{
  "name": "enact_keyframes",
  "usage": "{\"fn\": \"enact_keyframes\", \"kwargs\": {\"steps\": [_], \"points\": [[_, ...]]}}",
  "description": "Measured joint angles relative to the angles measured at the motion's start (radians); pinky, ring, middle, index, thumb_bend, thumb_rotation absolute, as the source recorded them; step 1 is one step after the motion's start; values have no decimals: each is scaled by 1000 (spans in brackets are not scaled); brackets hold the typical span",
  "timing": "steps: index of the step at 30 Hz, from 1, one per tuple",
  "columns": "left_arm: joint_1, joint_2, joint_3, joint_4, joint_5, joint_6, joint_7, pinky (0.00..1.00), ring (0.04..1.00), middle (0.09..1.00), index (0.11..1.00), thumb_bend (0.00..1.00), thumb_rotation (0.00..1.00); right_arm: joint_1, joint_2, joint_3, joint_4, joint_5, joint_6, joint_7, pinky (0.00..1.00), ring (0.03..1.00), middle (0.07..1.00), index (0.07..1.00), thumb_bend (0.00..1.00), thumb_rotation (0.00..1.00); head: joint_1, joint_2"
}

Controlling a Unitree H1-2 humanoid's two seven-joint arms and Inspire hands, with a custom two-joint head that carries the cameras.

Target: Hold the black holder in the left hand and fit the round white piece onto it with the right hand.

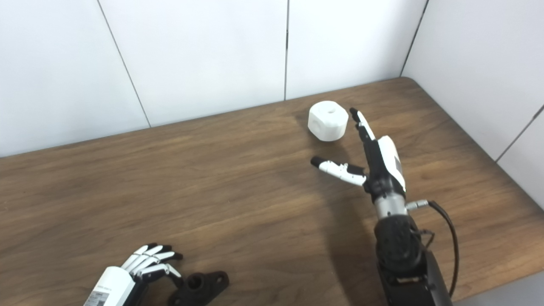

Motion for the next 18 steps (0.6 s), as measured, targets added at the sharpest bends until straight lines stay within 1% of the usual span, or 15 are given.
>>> {"fn": "enact_keyframes", "kwargs": {"steps": [1,3,4,7,11,15,18], "points": [[1,0,2,0,0,-1,0,893,850,773,486,520,47,-16,-1,-1,9,-2,5,0,803,929,940,940,734,420,0,0],[1,0,3,2,0,-3,0,891,850,773,486,520,47,-55,-3,-7,44,-2,22,0,808,947,953,940,732,394,-6,-3],[1,0,4,2,0,-4,0,892,851,774,486,520,47,-73,-4,-10,65,-2,27,-1,833,964,964,940,732,373,-8,-3],[2,0,8,2,0,-7,0,897,854,776,486,520,47,-116,-8,-17,115,-3,48,-2,857,983,973,937,729,344,-11,-6],[3,0,10,3,0,-9,0,902,856,777,486,521,47,-172,-35,-16,191,-18,61,-11,891,1000,981,933,723,343,-14,-8],[4,0,12,3,-1,-9,0,901,855,776,486,521,47,-228,-65,-13,271,-43,67,-37,866,1000,974,921,724,351,-14,-8],[5,0,13,3,-2,-10,0,898,855,776,486,521,47,-271,-77,-3,321,-57,83,-46,851,1000,979,920,725,358,-21,-17]]}}
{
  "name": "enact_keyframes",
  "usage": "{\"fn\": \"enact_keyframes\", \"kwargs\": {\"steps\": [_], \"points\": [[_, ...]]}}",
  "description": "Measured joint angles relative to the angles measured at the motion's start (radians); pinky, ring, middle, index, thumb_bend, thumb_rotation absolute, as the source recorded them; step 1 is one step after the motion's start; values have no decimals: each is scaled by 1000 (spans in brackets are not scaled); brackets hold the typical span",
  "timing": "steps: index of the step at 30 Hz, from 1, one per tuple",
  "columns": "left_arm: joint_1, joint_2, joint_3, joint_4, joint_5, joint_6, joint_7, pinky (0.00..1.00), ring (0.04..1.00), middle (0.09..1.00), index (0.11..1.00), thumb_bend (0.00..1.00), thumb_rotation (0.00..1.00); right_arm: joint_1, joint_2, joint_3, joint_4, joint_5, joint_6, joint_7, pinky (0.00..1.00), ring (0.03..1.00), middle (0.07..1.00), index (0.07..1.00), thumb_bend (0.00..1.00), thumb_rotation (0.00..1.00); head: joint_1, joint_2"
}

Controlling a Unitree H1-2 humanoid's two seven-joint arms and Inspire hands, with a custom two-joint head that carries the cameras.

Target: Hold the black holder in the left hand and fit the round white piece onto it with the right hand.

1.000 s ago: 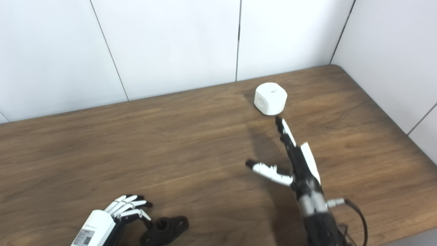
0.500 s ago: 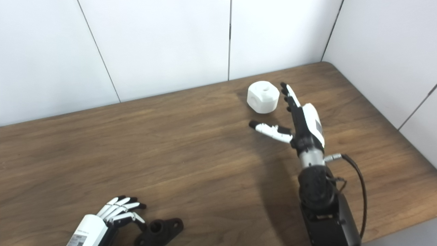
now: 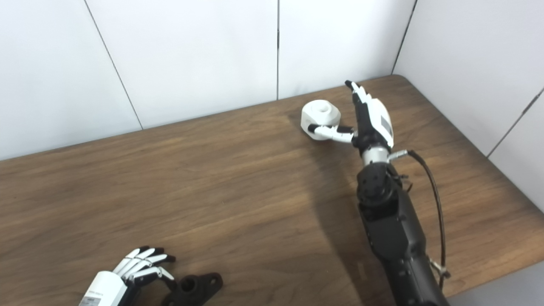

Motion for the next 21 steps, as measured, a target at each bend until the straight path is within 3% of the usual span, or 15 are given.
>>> {"fn": "enact_keyframes", "kwargs": {"steps": [11,16,21], "points": [[-1,0,0,1,-2,-3,-2,903,857,780,486,521,48,-89,-18,51,162,-12,22,-36,828,1000,976,905,756,360,5,-5],[-1,0,1,2,-6,-3,-4,908,859,780,486,520,48,-111,-43,76,194,-27,47,-37,802,995,977,887,808,404,5,-5],[-2,0,3,2,-16,-3,-11,901,857,780,486,520,47,-126,-41,94,198,-65,59,-23,851,996,983,862,879,424,3,-5]]}}
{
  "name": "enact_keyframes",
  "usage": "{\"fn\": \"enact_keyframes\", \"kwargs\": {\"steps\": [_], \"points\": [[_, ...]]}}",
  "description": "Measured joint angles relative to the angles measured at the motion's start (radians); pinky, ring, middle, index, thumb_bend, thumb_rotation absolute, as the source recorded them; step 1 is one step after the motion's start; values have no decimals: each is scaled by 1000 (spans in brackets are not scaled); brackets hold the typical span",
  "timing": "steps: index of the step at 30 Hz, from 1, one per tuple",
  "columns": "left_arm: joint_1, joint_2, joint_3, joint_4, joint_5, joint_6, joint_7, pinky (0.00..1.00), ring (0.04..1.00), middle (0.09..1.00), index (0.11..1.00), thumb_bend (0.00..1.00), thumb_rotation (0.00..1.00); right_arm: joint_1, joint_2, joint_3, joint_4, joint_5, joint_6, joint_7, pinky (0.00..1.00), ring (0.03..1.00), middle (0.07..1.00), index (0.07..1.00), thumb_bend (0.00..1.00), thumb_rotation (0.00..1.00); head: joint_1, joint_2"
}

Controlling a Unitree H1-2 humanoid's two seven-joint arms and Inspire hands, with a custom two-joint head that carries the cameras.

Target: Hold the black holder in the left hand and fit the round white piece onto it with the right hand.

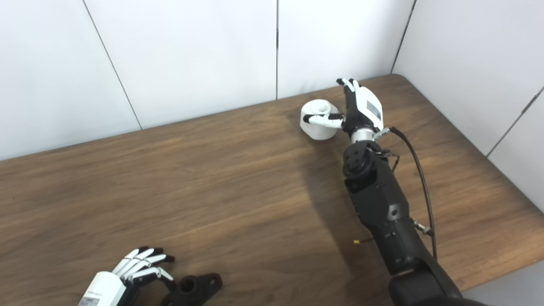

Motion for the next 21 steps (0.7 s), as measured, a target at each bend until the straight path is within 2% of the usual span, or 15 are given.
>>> {"fn": "enact_keyframes", "kwargs": {"steps": [9,21], "points": [[0,0,1,0,-3,0,-2,888,853,779,486,520,47,-18,17,-20,29,-84,2,33,868,988,970,832,876,390,3,0],[-1,-1,3,0,-5,0,-4,871,845,776,486,520,46,-17,27,-33,27,-111,2,44,847,980,958,813,883,363,3,0]]}}
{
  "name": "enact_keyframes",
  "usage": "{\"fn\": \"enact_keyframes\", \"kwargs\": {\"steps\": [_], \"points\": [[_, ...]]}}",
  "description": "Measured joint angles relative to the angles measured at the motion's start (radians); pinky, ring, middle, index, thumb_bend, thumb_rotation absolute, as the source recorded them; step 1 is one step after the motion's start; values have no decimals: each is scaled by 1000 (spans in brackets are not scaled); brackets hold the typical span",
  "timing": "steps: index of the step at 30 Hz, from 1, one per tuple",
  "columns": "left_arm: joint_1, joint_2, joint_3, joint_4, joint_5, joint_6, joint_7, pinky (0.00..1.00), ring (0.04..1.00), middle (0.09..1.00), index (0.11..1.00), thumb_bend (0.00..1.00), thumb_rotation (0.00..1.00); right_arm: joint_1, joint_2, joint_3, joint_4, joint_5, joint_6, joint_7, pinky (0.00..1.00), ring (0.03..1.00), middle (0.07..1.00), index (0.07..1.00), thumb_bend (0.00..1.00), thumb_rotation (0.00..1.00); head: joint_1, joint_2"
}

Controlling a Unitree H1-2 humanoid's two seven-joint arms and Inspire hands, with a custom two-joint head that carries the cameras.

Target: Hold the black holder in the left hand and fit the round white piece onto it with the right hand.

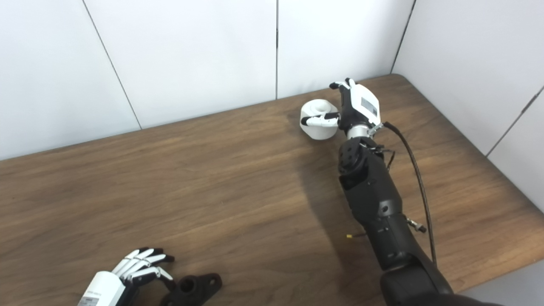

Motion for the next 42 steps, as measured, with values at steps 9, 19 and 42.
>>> {"fn": "enact_keyframes", "kwargs": {"steps": [9,19,42], "points": [[0,0,2,-2,0,0,-3,865,840,772,485,520,46,4,19,-21,-2,-49,0,36,853,991,968,808,870,374,2,2],[-2,0,9,-11,0,3,-21,861,839,770,485,520,46,6,23,-35,-1,-66,0,48,842,992,972,808,871,369,2,2],[-2,-1,19,-19,0,5,-36,846,834,768,485,520,45,11,23,-40,13,-81,1,34,849,990,962,773,862,356,-2,8]]}}
